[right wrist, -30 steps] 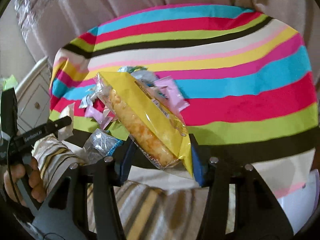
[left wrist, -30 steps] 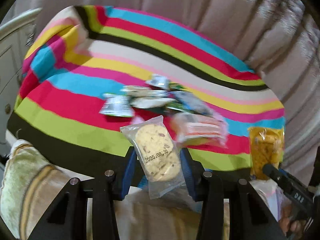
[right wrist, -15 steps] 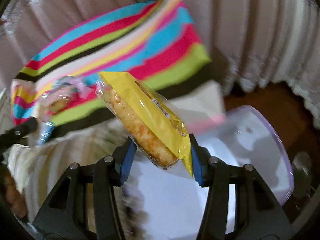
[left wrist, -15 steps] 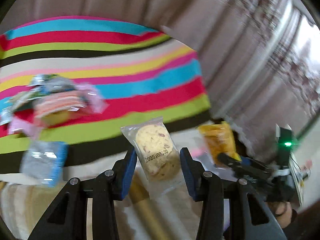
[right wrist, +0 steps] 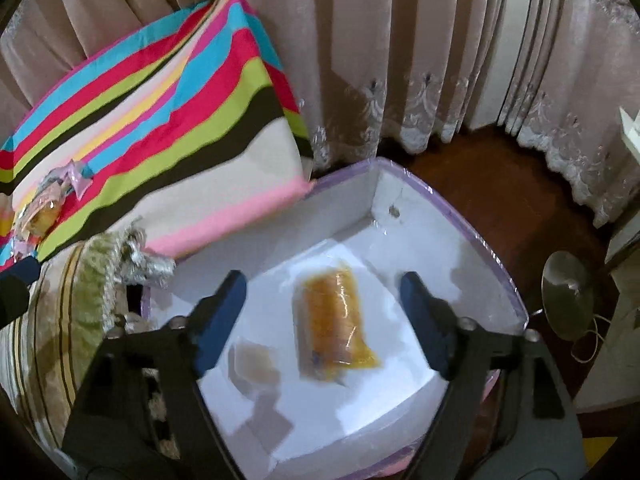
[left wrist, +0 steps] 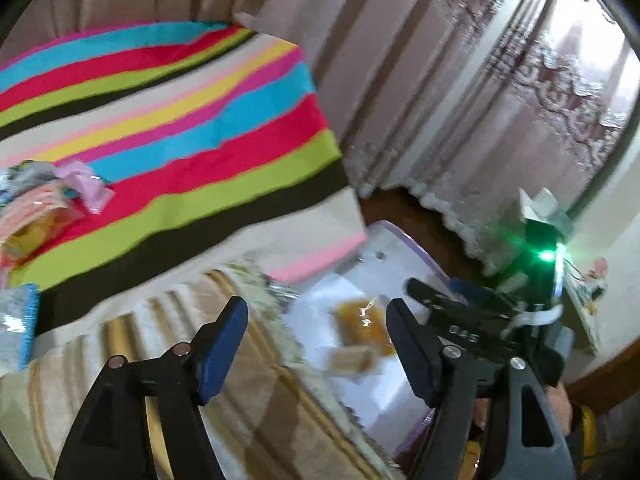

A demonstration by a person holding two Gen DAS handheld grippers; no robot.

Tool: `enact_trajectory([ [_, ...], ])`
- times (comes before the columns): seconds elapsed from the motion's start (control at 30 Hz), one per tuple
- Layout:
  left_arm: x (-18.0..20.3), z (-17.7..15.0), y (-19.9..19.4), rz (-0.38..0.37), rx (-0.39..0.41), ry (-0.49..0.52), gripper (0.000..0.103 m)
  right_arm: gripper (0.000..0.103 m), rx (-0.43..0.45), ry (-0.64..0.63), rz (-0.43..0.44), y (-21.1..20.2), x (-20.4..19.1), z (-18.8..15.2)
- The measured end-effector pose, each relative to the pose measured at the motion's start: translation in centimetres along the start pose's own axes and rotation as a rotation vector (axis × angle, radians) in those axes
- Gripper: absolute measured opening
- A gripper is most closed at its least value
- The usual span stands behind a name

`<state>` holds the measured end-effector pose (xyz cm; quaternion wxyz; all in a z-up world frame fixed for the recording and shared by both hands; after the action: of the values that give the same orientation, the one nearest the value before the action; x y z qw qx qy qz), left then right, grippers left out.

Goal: Organize snacks
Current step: 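Carry both snacks over the white box and open both tools to drop them, then move both tools back over the snack pile on the bed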

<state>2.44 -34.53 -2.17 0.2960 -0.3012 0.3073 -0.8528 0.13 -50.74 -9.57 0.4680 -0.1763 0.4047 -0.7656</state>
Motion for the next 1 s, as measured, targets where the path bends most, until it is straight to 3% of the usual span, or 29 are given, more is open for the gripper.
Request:
enact_trajectory([
  [0.07, -1.4, 0.2, -1.1, 0.053, 0.050, -0.007, 0.078, 0.089, 0.014, -0.020, -0.012, -0.4, -0.9, 0.5],
  [0.17, -3.2, 0.4, -2.9, 0.061, 0.110, -0.017, 0.081, 0.094, 0.074, -0.036, 0.007, -1.3, -2.5, 1.4],
  [0.23, -4.6, 0.3, -3.7, 0.070, 0.107, -0.034, 0.081, 0.096, 0.110, -0.041, 0.055, -1.8, -4.0, 1.6],
  [0.43, -9.9, -1.1, -5.8, 0.152, 0.082, -0.105, 0.081, 0.096, 0.050, -0.111, 0.204, -2.3, -9.6, 0.8],
  [0.73, -20.7, -4.7, -9.9, 0.303, 0.052, -0.315, 0.081, 0.096, 0.036, -0.239, 0.356, -3.9, -18.0, -0.6],
  [0.87, -24.4, -5.3, -10.5, 0.310, 0.062, -0.436, 0.081, 0.096, 0.007, -0.275, 0.397, -3.8, -21.2, -0.9],
  [1.0, -27.8, -5.1, -10.5, 0.310, 0.084, -0.550, 0.081, 0.096, 0.015, -0.362, 0.382, -3.4, -24.2, -0.6],
])
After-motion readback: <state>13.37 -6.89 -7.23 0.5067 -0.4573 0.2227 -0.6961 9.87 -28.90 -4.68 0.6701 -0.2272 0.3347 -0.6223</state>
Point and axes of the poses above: each gripper's, at about its wrist camera, not at the fingertips, and y roughly the way its jaws point, x to its right, z to its top, the point moved 10 cm from there along y, roughly the way its jaws point, and after that the axes turned 2 degrees about y, right-handed, at the moved point
